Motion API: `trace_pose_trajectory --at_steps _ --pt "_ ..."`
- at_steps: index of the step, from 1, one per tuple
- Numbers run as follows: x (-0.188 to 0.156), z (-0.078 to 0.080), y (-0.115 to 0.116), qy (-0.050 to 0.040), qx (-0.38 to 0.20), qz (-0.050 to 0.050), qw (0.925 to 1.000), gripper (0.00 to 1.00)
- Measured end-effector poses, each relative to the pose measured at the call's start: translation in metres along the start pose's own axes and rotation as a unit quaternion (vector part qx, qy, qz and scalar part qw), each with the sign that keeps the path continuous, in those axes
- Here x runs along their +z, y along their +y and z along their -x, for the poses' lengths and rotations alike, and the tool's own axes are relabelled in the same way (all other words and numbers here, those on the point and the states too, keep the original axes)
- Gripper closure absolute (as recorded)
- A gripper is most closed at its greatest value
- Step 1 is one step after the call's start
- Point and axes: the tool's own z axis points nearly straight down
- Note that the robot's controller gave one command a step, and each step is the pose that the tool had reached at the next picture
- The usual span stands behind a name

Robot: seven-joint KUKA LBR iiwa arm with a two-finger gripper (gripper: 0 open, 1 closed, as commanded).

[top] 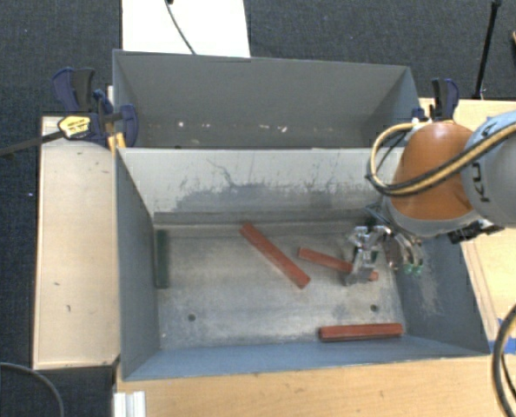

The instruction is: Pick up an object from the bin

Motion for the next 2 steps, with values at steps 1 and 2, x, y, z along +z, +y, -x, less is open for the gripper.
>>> trace_pose_trajectory --at_steps 1,2 --pt "-0.017 0.008 0.01 -0.0058 -0.213 -0.002 0.9769 1.0" --pt "-0.172 -0.009 0.0 -0.0081 -0.194 -0.003 0.981 1.0"
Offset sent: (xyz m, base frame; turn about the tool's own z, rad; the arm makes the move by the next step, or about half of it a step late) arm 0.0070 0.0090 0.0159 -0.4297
